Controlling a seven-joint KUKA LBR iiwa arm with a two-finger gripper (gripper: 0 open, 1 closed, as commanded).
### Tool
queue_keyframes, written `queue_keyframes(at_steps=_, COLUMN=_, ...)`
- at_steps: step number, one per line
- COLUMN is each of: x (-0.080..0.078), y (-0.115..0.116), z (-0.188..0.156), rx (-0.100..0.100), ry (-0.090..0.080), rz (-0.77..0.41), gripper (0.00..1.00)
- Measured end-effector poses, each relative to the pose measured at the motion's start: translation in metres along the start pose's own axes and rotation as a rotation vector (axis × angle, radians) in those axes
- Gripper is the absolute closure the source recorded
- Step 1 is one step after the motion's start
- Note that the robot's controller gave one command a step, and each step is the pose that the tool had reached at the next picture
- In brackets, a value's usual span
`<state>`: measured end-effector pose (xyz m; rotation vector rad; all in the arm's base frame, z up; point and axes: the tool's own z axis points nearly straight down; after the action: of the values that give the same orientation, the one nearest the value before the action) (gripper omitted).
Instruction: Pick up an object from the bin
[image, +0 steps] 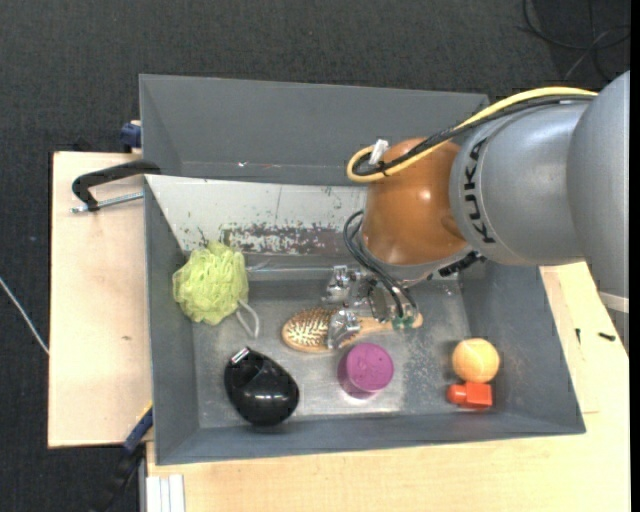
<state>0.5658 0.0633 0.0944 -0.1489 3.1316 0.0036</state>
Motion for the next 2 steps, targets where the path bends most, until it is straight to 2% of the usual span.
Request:
queue_keyframes(at_steps=1, x=0.002, y=0.000, z=-0.014, rx=0.001, ry=0.010, rz=0.000, gripper=1.00)
queue_keyframes(at_steps=2, x=0.002, y=0.000, z=-0.037, rx=0.001, ry=0.010, rz=0.000, gripper=1.00)
